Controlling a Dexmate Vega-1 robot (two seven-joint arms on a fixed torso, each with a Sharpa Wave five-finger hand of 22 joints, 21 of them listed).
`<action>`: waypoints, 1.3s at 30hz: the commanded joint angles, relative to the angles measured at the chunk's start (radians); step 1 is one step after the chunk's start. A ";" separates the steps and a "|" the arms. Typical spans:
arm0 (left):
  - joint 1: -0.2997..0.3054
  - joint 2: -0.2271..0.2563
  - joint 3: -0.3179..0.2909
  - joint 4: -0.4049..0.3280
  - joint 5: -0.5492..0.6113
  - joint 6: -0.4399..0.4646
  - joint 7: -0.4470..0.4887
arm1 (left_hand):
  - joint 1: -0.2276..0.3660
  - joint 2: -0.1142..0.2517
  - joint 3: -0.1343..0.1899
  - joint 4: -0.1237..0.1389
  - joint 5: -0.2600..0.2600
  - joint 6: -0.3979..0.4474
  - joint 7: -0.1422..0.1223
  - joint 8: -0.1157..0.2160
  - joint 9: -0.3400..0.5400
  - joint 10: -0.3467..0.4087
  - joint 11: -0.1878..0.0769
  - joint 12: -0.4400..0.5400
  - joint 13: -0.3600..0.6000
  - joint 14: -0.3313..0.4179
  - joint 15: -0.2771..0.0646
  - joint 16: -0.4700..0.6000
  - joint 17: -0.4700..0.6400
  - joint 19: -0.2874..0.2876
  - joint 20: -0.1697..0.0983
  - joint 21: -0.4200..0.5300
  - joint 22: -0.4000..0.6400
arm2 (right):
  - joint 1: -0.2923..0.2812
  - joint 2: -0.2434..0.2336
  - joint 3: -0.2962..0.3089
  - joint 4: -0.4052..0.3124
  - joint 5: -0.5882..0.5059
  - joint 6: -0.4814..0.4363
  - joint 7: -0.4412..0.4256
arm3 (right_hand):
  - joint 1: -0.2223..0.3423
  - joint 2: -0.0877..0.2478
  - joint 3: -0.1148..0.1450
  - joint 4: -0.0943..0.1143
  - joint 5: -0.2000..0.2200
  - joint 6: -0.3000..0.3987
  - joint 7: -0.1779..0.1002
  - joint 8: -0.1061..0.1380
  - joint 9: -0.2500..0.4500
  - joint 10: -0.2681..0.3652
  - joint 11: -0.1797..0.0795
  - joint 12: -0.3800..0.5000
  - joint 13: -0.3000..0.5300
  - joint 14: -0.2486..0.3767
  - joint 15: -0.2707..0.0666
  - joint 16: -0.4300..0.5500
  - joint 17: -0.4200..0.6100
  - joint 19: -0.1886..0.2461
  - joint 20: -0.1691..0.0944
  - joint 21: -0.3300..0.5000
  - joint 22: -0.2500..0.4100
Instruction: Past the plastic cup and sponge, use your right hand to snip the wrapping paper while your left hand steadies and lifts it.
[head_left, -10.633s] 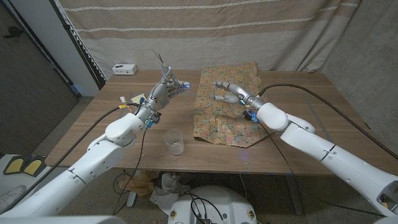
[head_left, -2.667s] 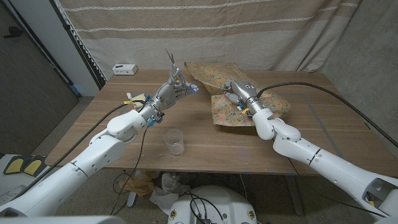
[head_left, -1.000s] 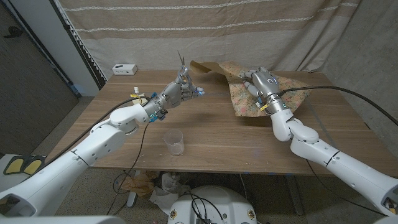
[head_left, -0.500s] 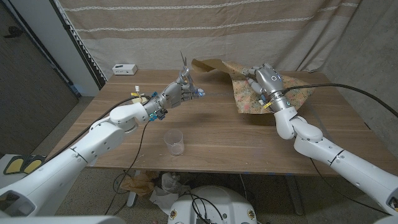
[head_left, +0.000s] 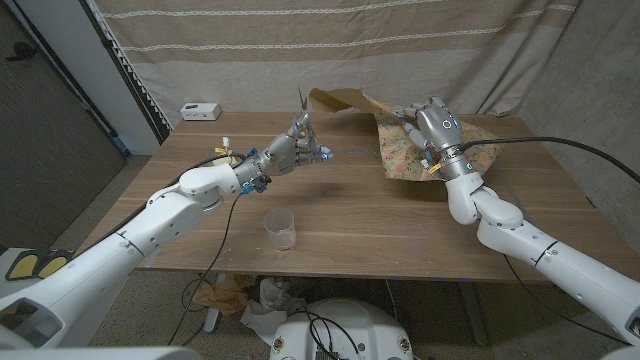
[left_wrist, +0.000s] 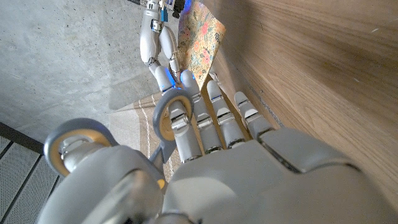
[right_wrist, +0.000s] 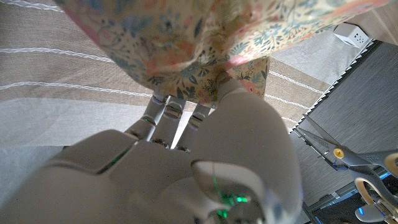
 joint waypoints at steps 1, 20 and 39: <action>-0.051 -0.024 0.038 0.032 0.000 0.019 -0.067 | 0.004 -0.006 -0.005 0.007 0.005 -0.013 0.032 0.004 0.003 0.038 -0.049 0.003 -0.001 0.006 -0.074 0.005 0.003 -0.002 0.001 0.004 -0.001 | -0.006 0.007 -0.001 0.014 -0.002 -0.011 -0.042 | 0.000 -0.004 -0.007 0.000 0.007 0.017 -0.001 -0.008 0.001 0.035 -0.020 -0.006 0.077 0.008 -0.151 0.010 -0.004 -0.007 -0.155 0.026 -0.011; -0.061 -0.034 0.051 0.042 -0.003 0.018 -0.095 | 0.003 -0.006 -0.005 0.008 0.006 -0.014 0.030 0.003 0.005 0.033 -0.044 0.006 -0.002 0.005 -0.073 0.004 0.003 -0.002 0.001 0.005 -0.001 | 0.058 -0.001 -0.059 0.081 -0.053 0.015 -0.009 | 0.014 0.011 0.029 0.022 0.026 0.041 -0.008 -0.073 -0.017 -0.039 -0.024 -0.024 0.211 -0.001 -0.150 0.018 -0.045 -0.070 -0.153 0.189 -0.225; -0.065 -0.038 0.055 0.049 -0.004 0.017 -0.108 | 0.003 -0.005 -0.004 0.009 0.007 -0.008 0.033 0.003 0.006 0.036 -0.045 0.011 -0.008 0.006 -0.073 0.003 0.003 -0.003 0.000 0.005 -0.001 | 0.045 0.000 -0.060 0.065 -0.026 -0.037 0.029 | 0.080 0.029 0.206 0.104 0.057 0.166 -0.011 -0.019 0.002 -0.312 0.028 0.063 0.389 -0.248 -0.125 0.167 0.093 -0.170 -0.152 0.202 -0.219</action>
